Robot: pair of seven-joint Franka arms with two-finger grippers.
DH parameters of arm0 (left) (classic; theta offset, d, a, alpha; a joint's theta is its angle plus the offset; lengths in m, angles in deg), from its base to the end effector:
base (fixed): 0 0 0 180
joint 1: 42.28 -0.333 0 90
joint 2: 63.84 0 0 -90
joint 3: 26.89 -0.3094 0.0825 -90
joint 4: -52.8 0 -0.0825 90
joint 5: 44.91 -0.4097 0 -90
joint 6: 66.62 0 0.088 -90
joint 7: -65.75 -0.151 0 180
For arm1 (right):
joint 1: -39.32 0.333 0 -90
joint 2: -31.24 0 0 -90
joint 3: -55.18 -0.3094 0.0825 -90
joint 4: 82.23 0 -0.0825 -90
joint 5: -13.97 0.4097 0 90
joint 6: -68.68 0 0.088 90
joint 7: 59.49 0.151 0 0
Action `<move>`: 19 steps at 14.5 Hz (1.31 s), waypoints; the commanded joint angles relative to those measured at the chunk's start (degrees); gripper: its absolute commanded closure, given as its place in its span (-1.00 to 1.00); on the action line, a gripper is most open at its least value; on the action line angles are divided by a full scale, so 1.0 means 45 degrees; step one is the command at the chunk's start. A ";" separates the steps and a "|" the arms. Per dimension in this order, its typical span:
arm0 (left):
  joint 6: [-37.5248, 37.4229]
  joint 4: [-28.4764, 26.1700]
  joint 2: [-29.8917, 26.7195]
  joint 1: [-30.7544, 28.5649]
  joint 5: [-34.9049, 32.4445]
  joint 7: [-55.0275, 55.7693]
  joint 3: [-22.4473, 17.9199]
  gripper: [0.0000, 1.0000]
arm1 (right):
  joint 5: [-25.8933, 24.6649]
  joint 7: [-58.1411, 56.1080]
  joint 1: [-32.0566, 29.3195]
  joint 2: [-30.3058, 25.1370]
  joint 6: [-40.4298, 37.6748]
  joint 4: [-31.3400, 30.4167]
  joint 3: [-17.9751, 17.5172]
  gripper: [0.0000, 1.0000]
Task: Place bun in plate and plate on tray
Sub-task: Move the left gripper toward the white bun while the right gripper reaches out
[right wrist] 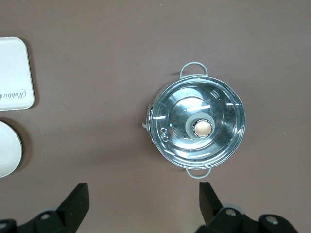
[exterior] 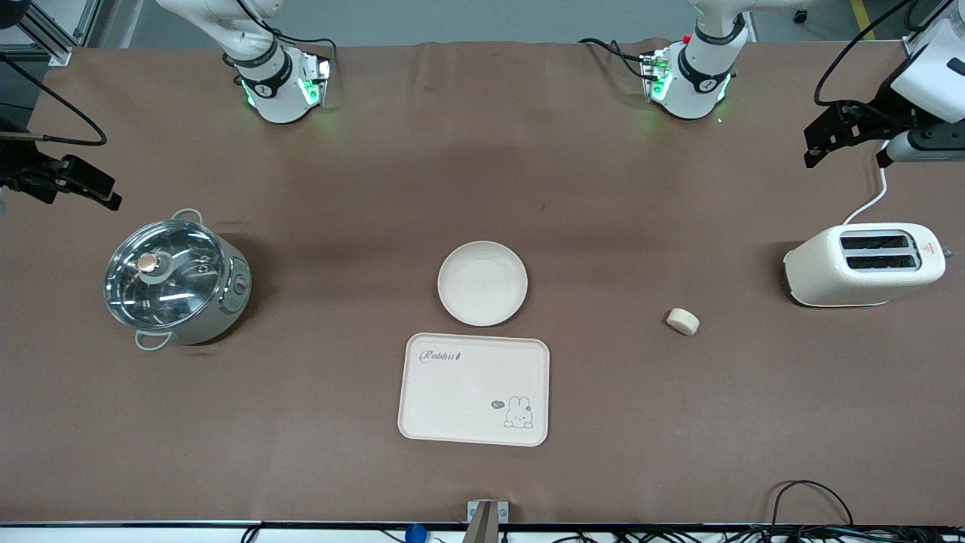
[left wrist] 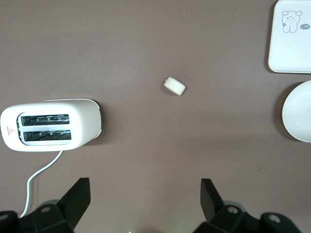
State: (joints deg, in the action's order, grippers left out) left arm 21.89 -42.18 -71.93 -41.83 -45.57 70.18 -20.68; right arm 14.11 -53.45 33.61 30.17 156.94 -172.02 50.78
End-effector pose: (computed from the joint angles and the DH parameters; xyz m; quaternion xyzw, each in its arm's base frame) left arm 0.5314 -0.0639 0.6067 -0.9996 0.0188 -0.0149 0.0120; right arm 0.5711 -0.0123 0.5838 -0.9979 0.0641 0.0041 0.0003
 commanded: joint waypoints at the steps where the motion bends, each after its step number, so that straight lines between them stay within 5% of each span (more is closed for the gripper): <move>1: -0.0294 0.0286 0.0118 0.0016 0.0205 -0.0300 -0.0091 -1.00 | 0.0241 -0.0189 -0.0254 -0.0155 0.0115 -0.0164 -0.0096 -1.00; 8: 0.0287 0.0717 0.2399 0.0094 0.0186 0.0109 -0.0072 -1.00 | 0.0241 -0.0189 -0.0215 -0.0136 0.0115 -0.0242 -0.0096 -1.00; 12: 0.2611 0.0015 0.3904 0.0250 0.0088 0.3147 0.0045 -1.00 | 0.1684 0.0045 -0.0039 0.0155 0.0601 -0.0671 -0.0116 -1.00; 19: 0.7632 -0.2819 0.5583 0.0192 0.0225 0.6688 0.0104 -1.00 | 0.1764 0.1644 0.1462 0.1952 0.2788 -0.1355 -0.0155 -1.00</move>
State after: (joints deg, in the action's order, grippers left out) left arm 52.41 -52.34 -48.13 -40.66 -45.57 97.29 -20.33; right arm 21.37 -48.76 38.26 37.94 167.50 -176.87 50.08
